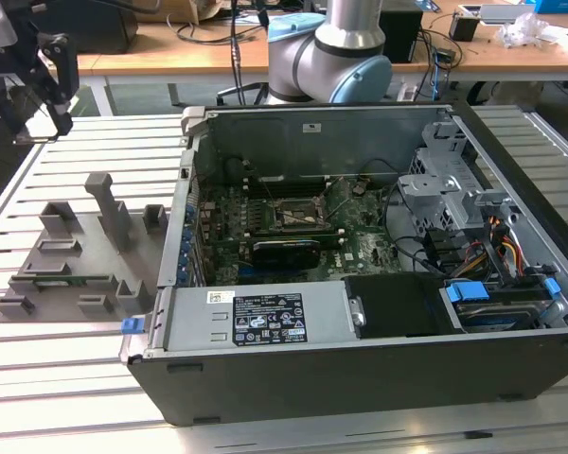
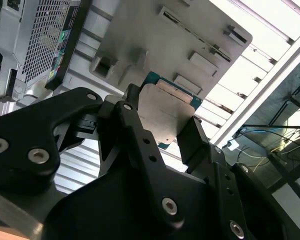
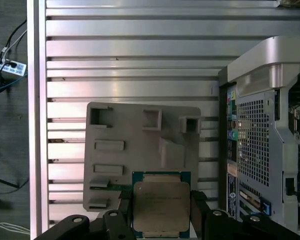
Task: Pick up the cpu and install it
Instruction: 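Pick up the cpu and move it towards the insertion slot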
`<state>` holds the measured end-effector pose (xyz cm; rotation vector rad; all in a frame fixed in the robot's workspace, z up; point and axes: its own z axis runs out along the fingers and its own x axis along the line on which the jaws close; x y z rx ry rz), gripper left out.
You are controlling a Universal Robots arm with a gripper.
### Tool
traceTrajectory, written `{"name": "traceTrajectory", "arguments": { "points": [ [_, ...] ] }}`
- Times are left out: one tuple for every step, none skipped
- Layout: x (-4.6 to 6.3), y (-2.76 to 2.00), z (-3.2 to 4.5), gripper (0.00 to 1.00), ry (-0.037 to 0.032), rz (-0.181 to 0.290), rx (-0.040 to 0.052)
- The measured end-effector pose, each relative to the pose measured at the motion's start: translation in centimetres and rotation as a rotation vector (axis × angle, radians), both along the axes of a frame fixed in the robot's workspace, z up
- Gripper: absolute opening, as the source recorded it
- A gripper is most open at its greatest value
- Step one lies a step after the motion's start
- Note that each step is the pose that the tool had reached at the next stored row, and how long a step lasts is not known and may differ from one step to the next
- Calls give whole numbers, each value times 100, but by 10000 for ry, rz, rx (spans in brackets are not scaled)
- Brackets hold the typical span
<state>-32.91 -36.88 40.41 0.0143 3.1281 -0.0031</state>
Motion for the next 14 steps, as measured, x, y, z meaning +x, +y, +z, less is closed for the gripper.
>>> {"name": "traceTrajectory", "arguments": {
  "points": [
    [47,3,-1,55,-2,0,1],
    [101,6,-1,55,-2,0,1],
    [147,9,0,55,-1,0,0],
    [173,10,0,55,0,1,0],
    [197,12,0,55,0,-1,0],
    [243,16,-1,55,-2,0,1],
    [283,19,0,55,-1,0,0],
    [308,20,-1,55,-2,-1,1],
    [340,22,0,55,-1,0,0],
    [379,24,0,55,-1,0,0],
    [411,26,0,55,-1,0,1],
    [436,28,-1,55,-1,1,0],
    [479,31,0,55,-1,-1,1],
    [523,34,0,55,-1,0,1]
  ]
}}
